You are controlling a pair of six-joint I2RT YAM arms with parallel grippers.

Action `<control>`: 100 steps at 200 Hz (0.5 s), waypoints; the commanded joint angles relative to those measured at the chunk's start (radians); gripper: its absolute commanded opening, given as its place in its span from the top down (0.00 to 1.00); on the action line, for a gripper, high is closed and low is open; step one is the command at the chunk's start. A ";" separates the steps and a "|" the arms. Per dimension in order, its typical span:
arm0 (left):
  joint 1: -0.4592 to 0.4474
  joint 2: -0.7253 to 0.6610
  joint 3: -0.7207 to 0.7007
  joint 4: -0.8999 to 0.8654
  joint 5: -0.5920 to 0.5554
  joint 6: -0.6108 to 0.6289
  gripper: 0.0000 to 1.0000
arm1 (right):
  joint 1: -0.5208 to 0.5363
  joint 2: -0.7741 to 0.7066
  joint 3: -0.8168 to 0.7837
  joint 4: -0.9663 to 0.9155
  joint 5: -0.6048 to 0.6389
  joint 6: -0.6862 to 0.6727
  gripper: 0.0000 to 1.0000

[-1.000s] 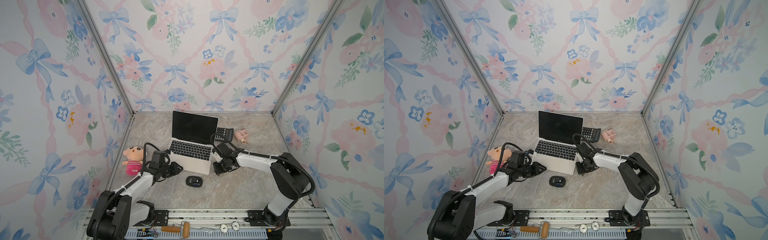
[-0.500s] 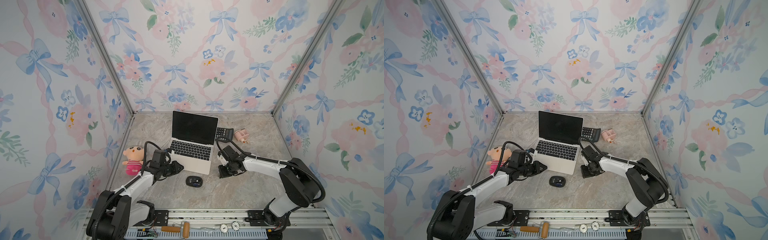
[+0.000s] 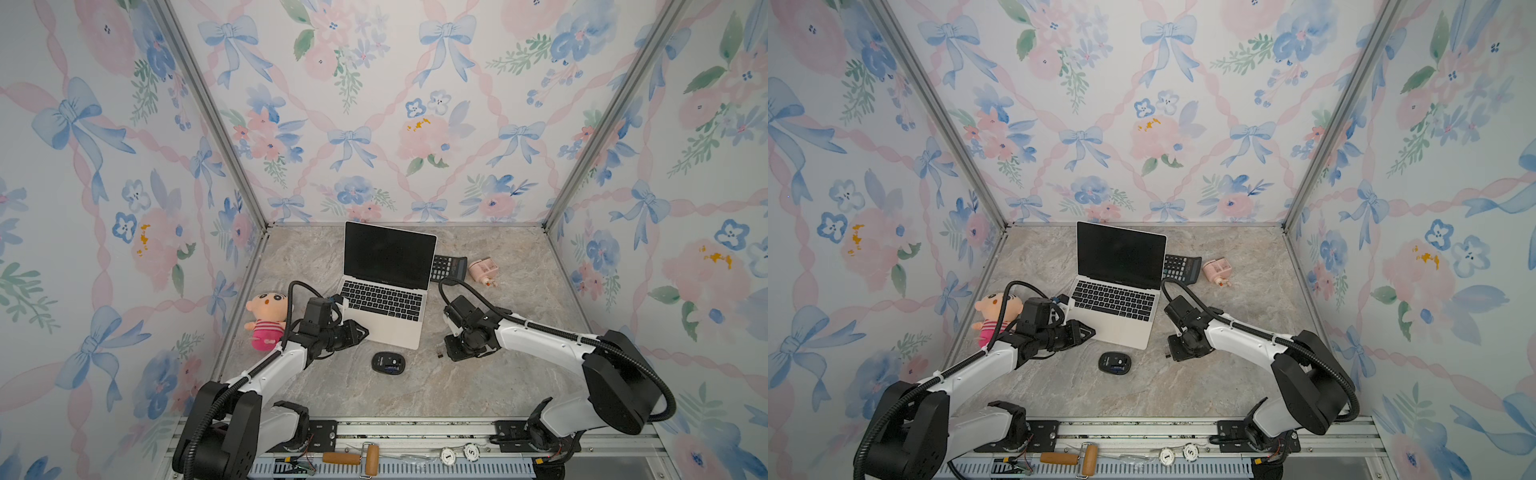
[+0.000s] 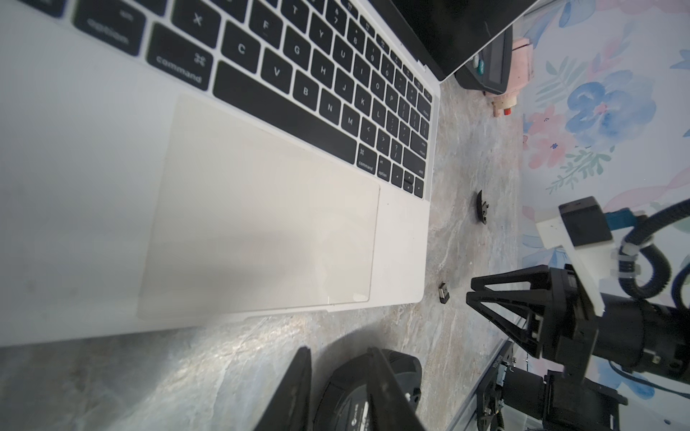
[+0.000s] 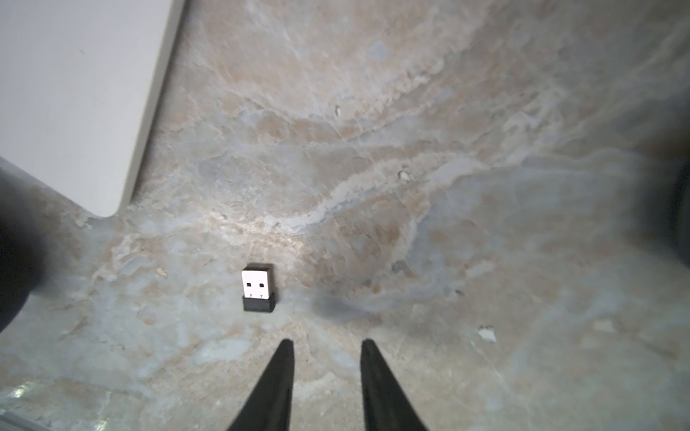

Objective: Insert the wireless mouse receiver into the laptop
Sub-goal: Pick up the USB plug at the center of the board.

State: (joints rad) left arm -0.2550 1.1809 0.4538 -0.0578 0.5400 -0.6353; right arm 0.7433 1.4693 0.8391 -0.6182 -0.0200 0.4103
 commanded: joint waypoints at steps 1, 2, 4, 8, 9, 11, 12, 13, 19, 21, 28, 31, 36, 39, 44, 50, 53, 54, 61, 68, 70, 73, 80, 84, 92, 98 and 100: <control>-0.007 -0.002 0.022 0.001 0.008 0.013 0.69 | 0.056 -0.011 0.037 -0.060 0.071 0.027 0.57; -0.007 -0.002 0.022 0.000 0.008 0.013 0.69 | 0.056 -0.011 0.037 -0.060 0.071 0.027 0.57; -0.007 -0.001 0.023 0.000 0.008 0.013 0.69 | 0.059 -0.009 0.040 -0.058 0.072 0.030 0.57; -0.007 0.000 0.023 0.000 0.008 0.013 0.69 | 0.067 -0.004 0.040 -0.053 0.072 0.034 0.57; -0.007 0.001 0.023 0.000 0.008 0.013 0.69 | 0.067 -0.004 0.040 -0.053 0.072 0.034 0.57; -0.007 0.003 0.024 0.000 0.008 0.014 0.68 | 0.069 -0.001 0.042 -0.051 0.072 0.033 0.56; -0.007 0.003 0.024 0.000 0.008 0.013 0.68 | 0.070 0.000 0.042 -0.049 0.072 0.035 0.56; -0.007 0.002 0.024 0.000 0.007 0.014 0.68 | 0.071 0.001 0.043 -0.048 0.072 0.035 0.56; -0.007 0.005 0.025 0.000 0.008 0.013 0.67 | 0.076 0.010 0.043 -0.041 0.074 0.039 0.56; -0.007 0.006 0.026 0.000 0.008 0.015 0.67 | 0.077 0.012 0.045 -0.039 0.073 0.038 0.56; -0.007 0.009 0.028 0.000 0.009 0.017 0.66 | 0.079 0.026 0.047 -0.032 0.075 0.039 0.55; -0.007 0.009 0.028 0.000 0.010 0.017 0.66 | 0.079 0.032 0.047 -0.030 0.075 0.038 0.55; -0.007 0.011 0.029 0.000 0.011 0.019 0.66 | 0.080 0.043 0.050 -0.027 0.075 0.038 0.54; -0.007 0.011 0.029 0.000 0.011 0.018 0.66 | 0.081 0.050 0.051 -0.025 0.074 0.039 0.54; -0.007 0.013 0.029 0.000 0.011 0.019 0.66 | 0.081 0.062 0.055 -0.023 0.074 0.037 0.54; -0.007 0.013 0.029 0.000 0.012 0.020 0.66 | 0.080 0.076 0.060 -0.022 0.071 0.036 0.54; -0.007 0.013 0.029 0.000 0.012 0.020 0.65 | 0.082 0.082 0.064 -0.022 0.070 0.036 0.54; -0.007 0.014 0.029 0.000 0.012 0.020 0.65 | 0.082 0.084 0.065 -0.021 0.070 0.036 0.54; -0.007 0.015 0.029 0.000 0.012 0.019 0.65 | 0.085 0.099 0.071 -0.017 0.066 0.036 0.53; -0.007 0.017 0.029 0.000 0.011 0.022 0.65 | 0.088 0.109 0.078 -0.014 0.064 0.036 0.53; -0.007 0.017 0.028 0.000 0.011 0.021 0.65 | 0.089 0.112 0.079 -0.013 0.063 0.036 0.53; -0.007 0.019 0.029 0.000 0.009 0.022 0.65 | 0.091 0.116 0.082 -0.011 0.062 0.037 0.53; -0.007 0.021 0.030 0.000 0.009 0.022 0.65 | 0.095 0.126 0.089 -0.008 0.060 0.036 0.52; -0.007 0.022 0.031 0.000 0.009 0.023 0.65 | 0.098 0.132 0.093 -0.008 0.058 0.036 0.52; -0.007 0.025 0.030 0.000 0.008 0.023 0.65 | 0.102 0.143 0.100 -0.006 0.058 0.036 0.52; -0.007 0.026 0.031 0.000 0.008 0.025 0.65 | 0.103 0.150 0.105 -0.006 0.058 0.035 0.52; -0.007 0.026 0.032 0.000 0.008 0.025 0.65 | 0.105 0.152 0.108 -0.007 0.058 0.036 0.52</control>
State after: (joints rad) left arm -0.2550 1.1927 0.4641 -0.0578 0.5400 -0.6304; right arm 0.8284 1.5913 0.9028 -0.6250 0.0315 0.4347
